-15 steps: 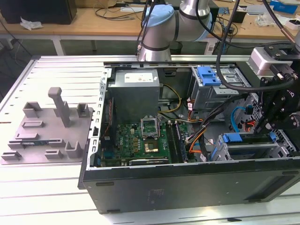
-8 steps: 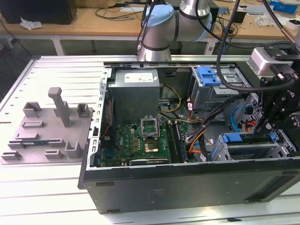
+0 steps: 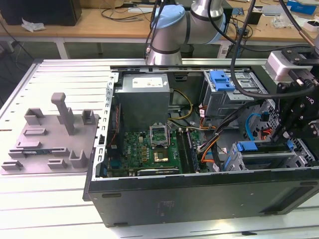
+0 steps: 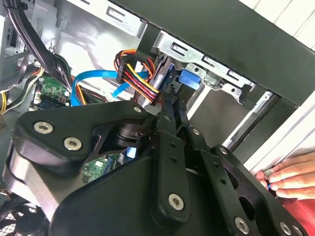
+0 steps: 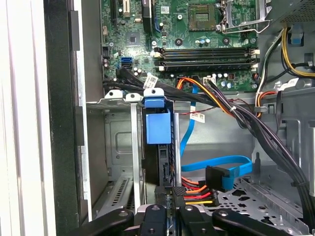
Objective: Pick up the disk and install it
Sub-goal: 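Insert the first disk wire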
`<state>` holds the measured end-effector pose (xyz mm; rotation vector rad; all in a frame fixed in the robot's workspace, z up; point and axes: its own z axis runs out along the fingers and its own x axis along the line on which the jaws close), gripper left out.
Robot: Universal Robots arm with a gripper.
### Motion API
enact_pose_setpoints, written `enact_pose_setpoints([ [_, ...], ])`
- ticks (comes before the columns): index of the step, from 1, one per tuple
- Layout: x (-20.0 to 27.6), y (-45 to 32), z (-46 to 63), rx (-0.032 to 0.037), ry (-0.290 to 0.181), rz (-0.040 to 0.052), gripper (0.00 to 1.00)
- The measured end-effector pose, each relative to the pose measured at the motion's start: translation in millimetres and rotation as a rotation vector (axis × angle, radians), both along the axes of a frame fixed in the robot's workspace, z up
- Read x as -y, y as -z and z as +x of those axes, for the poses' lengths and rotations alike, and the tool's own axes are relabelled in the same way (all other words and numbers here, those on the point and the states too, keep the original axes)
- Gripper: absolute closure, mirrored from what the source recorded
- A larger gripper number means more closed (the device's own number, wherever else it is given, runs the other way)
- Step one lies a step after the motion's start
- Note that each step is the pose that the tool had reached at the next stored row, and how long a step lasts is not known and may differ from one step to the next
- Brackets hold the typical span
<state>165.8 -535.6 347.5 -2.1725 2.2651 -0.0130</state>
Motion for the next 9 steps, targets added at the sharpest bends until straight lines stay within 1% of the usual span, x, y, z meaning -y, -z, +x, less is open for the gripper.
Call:
enact_pose_setpoints([
  [9,0.2,2.6,0.7,0.0000,-0.001,-0.0001,0.84],
])
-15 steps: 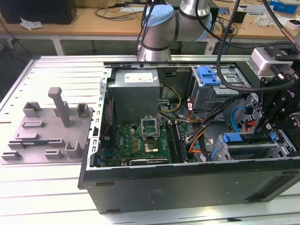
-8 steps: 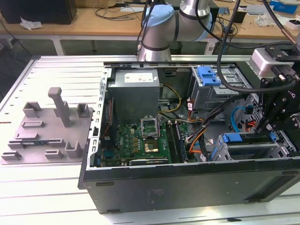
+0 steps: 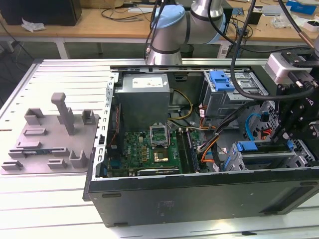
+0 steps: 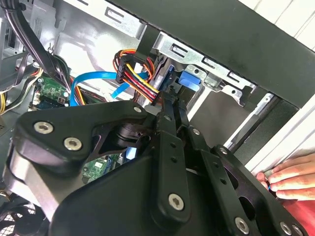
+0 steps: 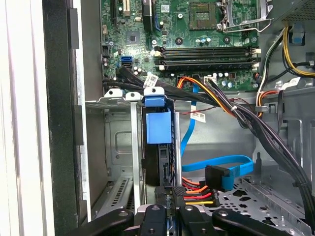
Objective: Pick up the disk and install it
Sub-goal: 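Insert the first disk wire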
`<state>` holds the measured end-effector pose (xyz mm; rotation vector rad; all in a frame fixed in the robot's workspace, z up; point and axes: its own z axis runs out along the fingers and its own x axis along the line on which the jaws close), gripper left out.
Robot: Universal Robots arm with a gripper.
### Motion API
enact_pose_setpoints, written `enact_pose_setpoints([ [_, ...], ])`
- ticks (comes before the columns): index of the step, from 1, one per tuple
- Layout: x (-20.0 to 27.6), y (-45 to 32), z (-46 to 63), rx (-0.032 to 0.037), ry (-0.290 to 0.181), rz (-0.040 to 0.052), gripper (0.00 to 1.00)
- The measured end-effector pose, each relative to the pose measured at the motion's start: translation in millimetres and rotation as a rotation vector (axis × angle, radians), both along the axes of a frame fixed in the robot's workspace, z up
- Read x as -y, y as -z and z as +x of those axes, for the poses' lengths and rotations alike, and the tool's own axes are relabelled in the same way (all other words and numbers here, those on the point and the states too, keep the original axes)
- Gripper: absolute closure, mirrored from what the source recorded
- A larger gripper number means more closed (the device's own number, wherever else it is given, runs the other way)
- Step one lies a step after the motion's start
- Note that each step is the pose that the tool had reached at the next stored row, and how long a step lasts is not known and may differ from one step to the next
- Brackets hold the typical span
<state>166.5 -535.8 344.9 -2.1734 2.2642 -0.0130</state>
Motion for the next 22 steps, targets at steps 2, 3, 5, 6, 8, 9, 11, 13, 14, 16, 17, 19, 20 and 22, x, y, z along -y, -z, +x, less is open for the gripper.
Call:
enact_pose_setpoints([
  [2,0.0,0.4,0.0,0.0000,0.000,0.0000,0.84],
  [3,0.0,0.7,0.0,0.0000,0.000,0.0001,0.84],
  [5,0.0,1.1,0.0,0.0000,0.000,-0.0001,0.84],
  [6,0.0,1.3,0.0,0.0000,0.000,-0.0002,0.84],
  [8,0.0,1.8,0.0,0.0000,0.000,0.0000,0.84],
  [9,0.0,2.2,0.0,0.0001,0.000,-0.0002,0.84],
  [11,0.0,2.7,0.0,0.0000,0.000,-0.0001,0.84],
  [13,0.0,2.9,0.0,0.0000,0.000,-0.0001,0.84],
  [14,0.0,2.9,0.0,0.0000,0.000,-0.0002,0.84],
  [16,0.0,3.1,0.0,0.0000,0.000,-0.0002,0.84],
  [17,0.0,3.4,0.0,0.0000,0.000,-0.0001,0.84],
  [19,0.0,3.8,0.0,0.0000,0.000,-0.0001,0.84],
  [20,0.0,3.8,0.0,0.0000,0.000,-0.0002,0.84],
  [22,0.0,3.9,0.0,0.0000,0.000,-0.0001,0.84],
])
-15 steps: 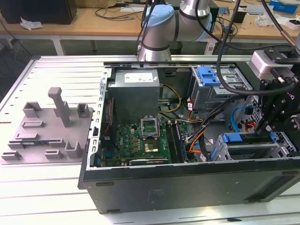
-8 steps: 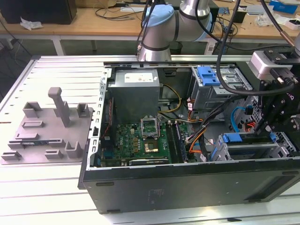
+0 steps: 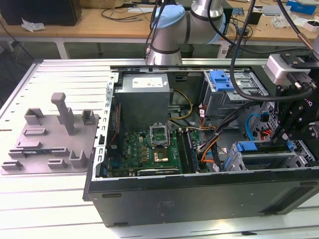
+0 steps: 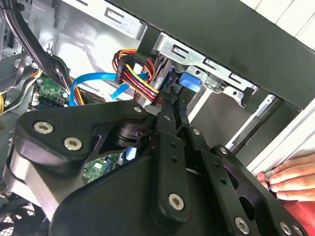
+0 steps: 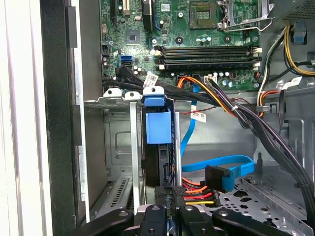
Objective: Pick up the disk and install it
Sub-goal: 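Insert the first disk wire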
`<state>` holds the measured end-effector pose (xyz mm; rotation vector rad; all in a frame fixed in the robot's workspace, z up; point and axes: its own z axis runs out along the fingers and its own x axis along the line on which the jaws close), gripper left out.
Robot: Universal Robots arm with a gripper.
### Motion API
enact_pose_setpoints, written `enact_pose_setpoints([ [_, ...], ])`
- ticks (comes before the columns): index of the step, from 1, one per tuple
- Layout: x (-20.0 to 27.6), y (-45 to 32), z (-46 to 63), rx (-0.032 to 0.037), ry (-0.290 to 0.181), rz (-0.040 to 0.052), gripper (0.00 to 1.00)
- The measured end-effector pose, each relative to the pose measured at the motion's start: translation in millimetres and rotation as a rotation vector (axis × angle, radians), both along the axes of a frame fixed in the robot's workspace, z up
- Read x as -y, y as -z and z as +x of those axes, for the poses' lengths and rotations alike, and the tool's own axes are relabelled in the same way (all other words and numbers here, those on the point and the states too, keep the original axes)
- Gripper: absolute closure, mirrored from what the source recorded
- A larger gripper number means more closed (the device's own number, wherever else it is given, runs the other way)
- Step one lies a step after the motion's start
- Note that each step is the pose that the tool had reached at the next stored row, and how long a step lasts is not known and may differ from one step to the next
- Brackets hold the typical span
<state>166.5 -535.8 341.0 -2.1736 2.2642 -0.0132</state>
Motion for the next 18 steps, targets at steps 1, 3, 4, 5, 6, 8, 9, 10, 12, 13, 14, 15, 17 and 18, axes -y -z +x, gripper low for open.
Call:
enact_pose_setpoints([
  [1,0.0,0.0,0.0,0.0000,0.000,0.0000,0.84],
  [3,0.0,-0.3,0.0,-0.0001,0.000,0.0005,0.84],
  [4,0.0,-0.7,0.0,-0.0001,0.000,0.0008,0.84],
  [5,0.0,-1.2,0.0,-0.0001,0.000,0.0010,0.84],
  [6,0.0,-2.6,0.0,-0.0001,0.000,0.0006,0.84],
  [8,0.0,-4.6,0.0,0.0000,0.000,0.0004,0.84],
  [9,0.0,-6.1,0.0,-0.0001,0.000,0.0002,0.84],
  [10,0.0,-6.6,0.0,0.0000,0.000,0.0002,0.84],
  [12,0.0,-6.7,0.0,0.0000,0.000,0.0004,0.84],
  [13,0.0,-6.9,0.0,0.0000,0.000,0.0003,0.84],
  [14,-0.1,-7.0,0.0,0.0000,0.000,0.0001,0.84],
  [15,-0.2,-7.0,0.0,0.0000,0.000,0.0002,0.84],
  [17,-0.4,-7.0,0.0,0.0000,0.000,0.0002,0.84],
  [18,-0.5,-7.0,0.0,0.0000,0.000,0.0002,0.84],
])
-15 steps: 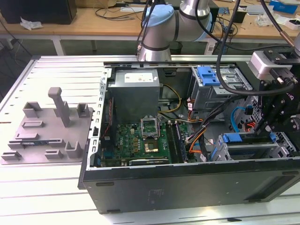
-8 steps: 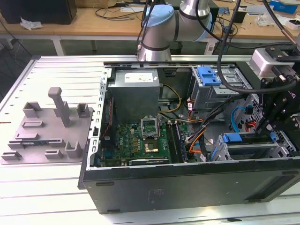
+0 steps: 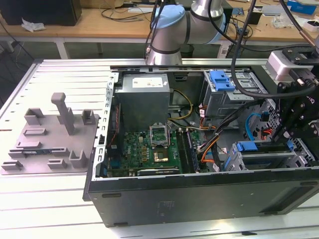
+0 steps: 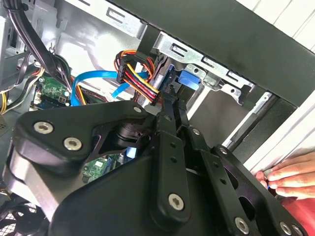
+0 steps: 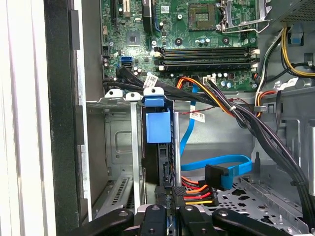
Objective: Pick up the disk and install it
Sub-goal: 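Insert the first disk wire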
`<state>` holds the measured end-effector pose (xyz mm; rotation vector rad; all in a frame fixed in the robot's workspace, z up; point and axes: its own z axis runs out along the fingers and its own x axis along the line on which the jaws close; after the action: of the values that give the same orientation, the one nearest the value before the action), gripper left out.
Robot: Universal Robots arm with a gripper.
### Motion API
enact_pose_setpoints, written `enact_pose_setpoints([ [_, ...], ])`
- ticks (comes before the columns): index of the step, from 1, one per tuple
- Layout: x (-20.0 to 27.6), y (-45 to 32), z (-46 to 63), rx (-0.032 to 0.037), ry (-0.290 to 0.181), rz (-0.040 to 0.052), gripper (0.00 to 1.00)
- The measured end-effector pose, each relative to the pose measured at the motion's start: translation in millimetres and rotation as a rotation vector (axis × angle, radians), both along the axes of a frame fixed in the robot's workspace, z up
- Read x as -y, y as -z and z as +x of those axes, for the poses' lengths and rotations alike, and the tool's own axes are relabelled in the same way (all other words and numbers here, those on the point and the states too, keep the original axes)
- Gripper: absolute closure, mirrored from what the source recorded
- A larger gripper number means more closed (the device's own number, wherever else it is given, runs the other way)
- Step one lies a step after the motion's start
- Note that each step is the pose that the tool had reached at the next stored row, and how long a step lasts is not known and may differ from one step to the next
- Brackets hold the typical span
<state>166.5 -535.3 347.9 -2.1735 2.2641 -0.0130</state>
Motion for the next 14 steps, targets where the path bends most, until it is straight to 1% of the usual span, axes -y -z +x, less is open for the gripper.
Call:
enact_pose_setpoints([
  [6,-1.0,0.1,0.0,-0.0001,0.000,0.0002,0.84],
  [14,-1.1,0.8,0.0,-0.0001,0.000,0.0000,0.84],
])
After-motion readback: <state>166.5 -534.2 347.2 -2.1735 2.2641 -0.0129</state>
